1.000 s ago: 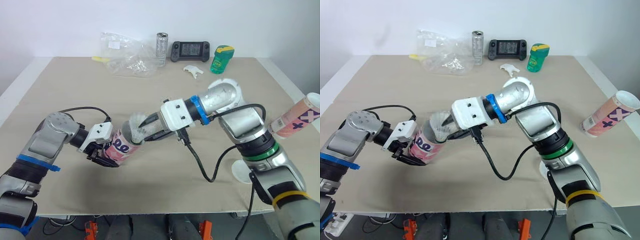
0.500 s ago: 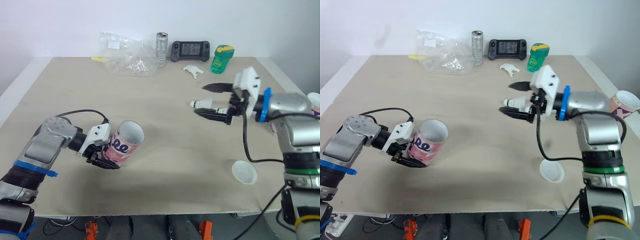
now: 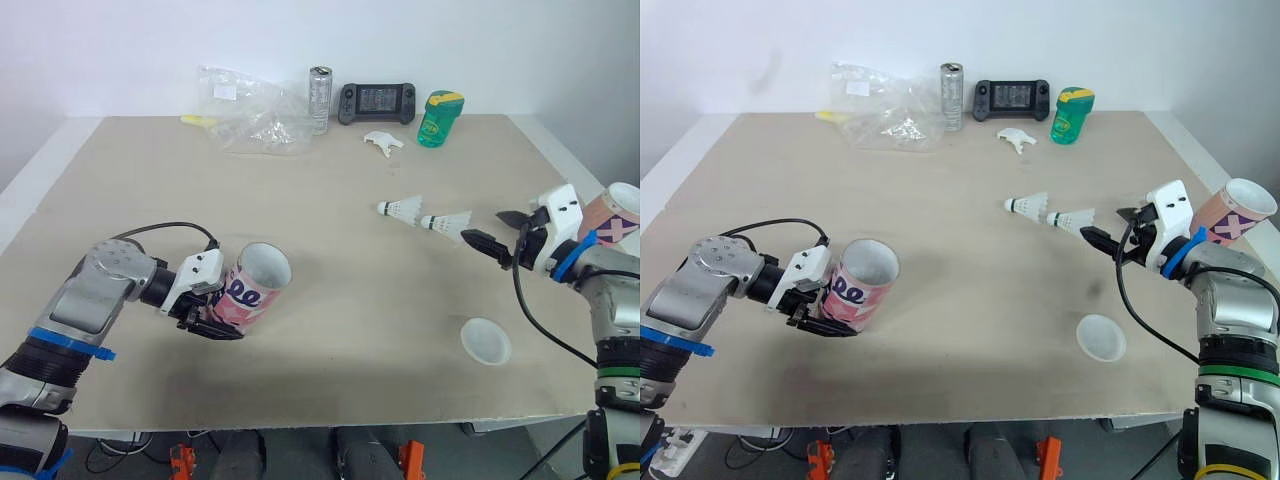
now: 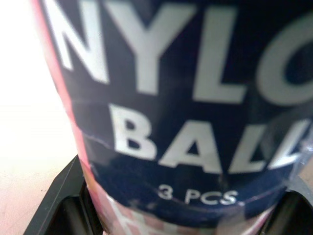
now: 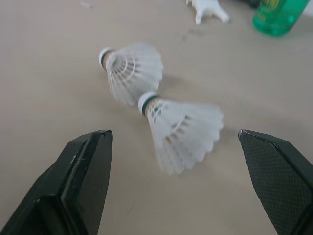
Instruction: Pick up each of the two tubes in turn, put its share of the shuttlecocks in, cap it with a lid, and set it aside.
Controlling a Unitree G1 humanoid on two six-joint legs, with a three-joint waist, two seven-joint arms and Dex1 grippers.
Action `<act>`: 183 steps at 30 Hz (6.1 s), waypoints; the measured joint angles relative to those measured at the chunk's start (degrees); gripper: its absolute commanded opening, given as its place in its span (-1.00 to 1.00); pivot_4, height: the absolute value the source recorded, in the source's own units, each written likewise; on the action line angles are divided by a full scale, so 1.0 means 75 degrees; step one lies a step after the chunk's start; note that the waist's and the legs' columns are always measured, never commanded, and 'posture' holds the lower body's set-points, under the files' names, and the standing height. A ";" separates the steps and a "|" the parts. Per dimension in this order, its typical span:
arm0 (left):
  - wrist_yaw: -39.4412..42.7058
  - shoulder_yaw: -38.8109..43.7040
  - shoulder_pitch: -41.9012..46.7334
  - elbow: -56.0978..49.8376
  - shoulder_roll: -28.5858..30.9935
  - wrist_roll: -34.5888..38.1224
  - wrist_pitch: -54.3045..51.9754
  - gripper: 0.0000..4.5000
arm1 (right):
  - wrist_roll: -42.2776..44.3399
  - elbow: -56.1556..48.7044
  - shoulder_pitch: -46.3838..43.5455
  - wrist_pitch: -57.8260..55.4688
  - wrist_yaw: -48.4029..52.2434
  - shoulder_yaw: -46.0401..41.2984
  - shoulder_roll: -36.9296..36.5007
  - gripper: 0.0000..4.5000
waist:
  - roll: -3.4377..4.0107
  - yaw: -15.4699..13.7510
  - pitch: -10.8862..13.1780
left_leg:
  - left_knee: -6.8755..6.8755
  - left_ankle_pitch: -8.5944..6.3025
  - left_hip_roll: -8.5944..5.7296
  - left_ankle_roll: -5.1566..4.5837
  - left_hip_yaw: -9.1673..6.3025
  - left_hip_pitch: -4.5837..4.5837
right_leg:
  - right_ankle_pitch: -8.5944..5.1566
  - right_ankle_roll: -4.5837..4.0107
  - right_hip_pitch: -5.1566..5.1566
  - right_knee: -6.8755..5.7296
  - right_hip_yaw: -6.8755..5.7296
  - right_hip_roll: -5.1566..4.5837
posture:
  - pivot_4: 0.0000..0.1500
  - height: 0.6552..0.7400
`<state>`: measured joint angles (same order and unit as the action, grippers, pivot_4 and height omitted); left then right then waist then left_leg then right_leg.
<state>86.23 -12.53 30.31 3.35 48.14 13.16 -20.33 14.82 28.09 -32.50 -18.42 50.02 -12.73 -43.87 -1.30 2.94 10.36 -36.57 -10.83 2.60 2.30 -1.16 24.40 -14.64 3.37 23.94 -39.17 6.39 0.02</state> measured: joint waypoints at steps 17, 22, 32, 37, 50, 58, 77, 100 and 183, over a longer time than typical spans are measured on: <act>-0.0132 0.0000 -0.0061 -0.0144 0.0007 0.0105 -0.0116 0.37 | -0.0515 0.2342 -0.1441 0.0726 -0.0093 0.0624 0.0818 -0.93 | 0.0003 0.0000 0.0002 | 0.0004 0.0000 -0.0004 0.0000 -0.0002 0.0005 | -0.0002 0.0001 0.0000 0.0006 0.0001 -0.0002 | 1.00 0.61; -0.0175 -0.0001 -0.0071 -0.0159 0.0008 0.0107 -0.0121 0.37 | -0.0512 0.2331 -0.1433 0.0758 -0.0029 0.0616 0.0816 -0.98 | 0.0003 0.0000 0.0002 | 0.0003 0.0000 -0.0003 0.0000 -0.0003 0.0004 | 0.0000 0.0002 -0.0001 0.0005 0.0000 -0.0001 | 1.00 0.61; -0.0161 -0.0003 -0.0069 -0.0158 0.0009 0.0104 -0.0111 0.37 | 0.0104 0.0195 -0.1367 0.0721 -0.0105 -0.0112 0.0326 -0.98 | 0.0037 -0.0006 0.0016 | 0.0005 0.0000 -0.0001 0.0000 -0.0005 0.0006 | -0.0002 0.0004 0.0003 0.0005 0.0001 0.0002 | 1.00 0.61; -0.0113 -0.0013 -0.0039 -0.0078 -0.0006 0.0093 -0.0089 0.37 | 0.1308 -0.3560 -0.1143 -0.0267 0.1425 0.0802 0.0229 -0.98 | 0.0046 -0.0012 0.0014 | 0.0006 0.0000 0.0007 0.0000 -0.0011 0.0003 | -0.0003 0.0001 0.0000 0.0004 -0.0004 0.0010 | 1.00 0.61; -0.0112 -0.0062 0.0045 0.0008 -0.0092 0.0056 0.0035 0.37 | 0.0799 -0.5009 -0.2151 0.0100 0.3606 0.4017 0.0930 -0.98 | 0.0037 -0.0050 0.0013 | -0.0015 0.0001 0.0007 0.0000 -0.0016 0.0020 | 0.0000 0.0001 0.0007 0.0006 -0.0016 0.0005 | 1.00 0.61; -0.0163 -0.0057 -0.0021 -0.0118 -0.0078 0.0056 0.0042 0.37 | 0.0239 -0.4470 -0.3069 0.0131 0.3776 0.4629 0.1703 0.28 | 0.0024 -0.0069 0.0005 | -0.0017 0.0001 0.0011 0.0001 -0.0020 0.0021 | -0.0002 -0.0005 0.0004 0.0002 -0.0026 0.0003 | 1.00 0.61; -0.0254 0.0026 -0.0161 -0.0267 0.0079 0.0187 -0.0163 0.37 | -0.0454 -0.0659 -0.1501 0.0170 0.0172 0.1332 0.0287 0.67 | 0.0025 -0.0023 0.0006 | 0.0007 -0.0002 -0.0001 -0.0008 -0.0005 0.0027 | 0.0002 -0.0034 0.0022 0.0006 -0.0006 -0.0002 | 1.00 0.61; -0.0408 0.0090 -0.0246 -0.0357 0.0054 0.0245 -0.0275 0.37 | -0.1278 0.4222 -0.3461 0.1620 -0.0175 0.1652 0.1964 -0.49 | 0.0041 0.0054 0.0013 | 0.0000 0.0000 0.0001 -0.0016 -0.0005 0.0025 | 0.0012 -0.0017 0.0016 0.0005 0.0000 0.0004 | 1.00 0.61; -0.0015 -0.0058 0.0212 0.0064 -0.0025 0.0003 -0.0273 0.37 | -0.0116 -0.0124 -0.5793 0.1993 0.5354 0.6128 0.3616 -0.97 | 0.0029 -0.0024 0.0017 | 0.0002 0.0007 0.0102 -0.0009 -0.0079 -0.0006 | -0.0043 -0.0145 0.0050 -0.0126 -0.0076 0.0114 | 1.00 0.61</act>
<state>86.11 -12.97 31.90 3.83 47.95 13.18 -22.38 13.95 27.16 -75.95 -3.47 90.17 33.22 -16.76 -1.08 2.76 10.48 -36.55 -10.78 3.37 2.23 -1.75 24.35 -14.96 2.28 24.31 -40.12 5.82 0.88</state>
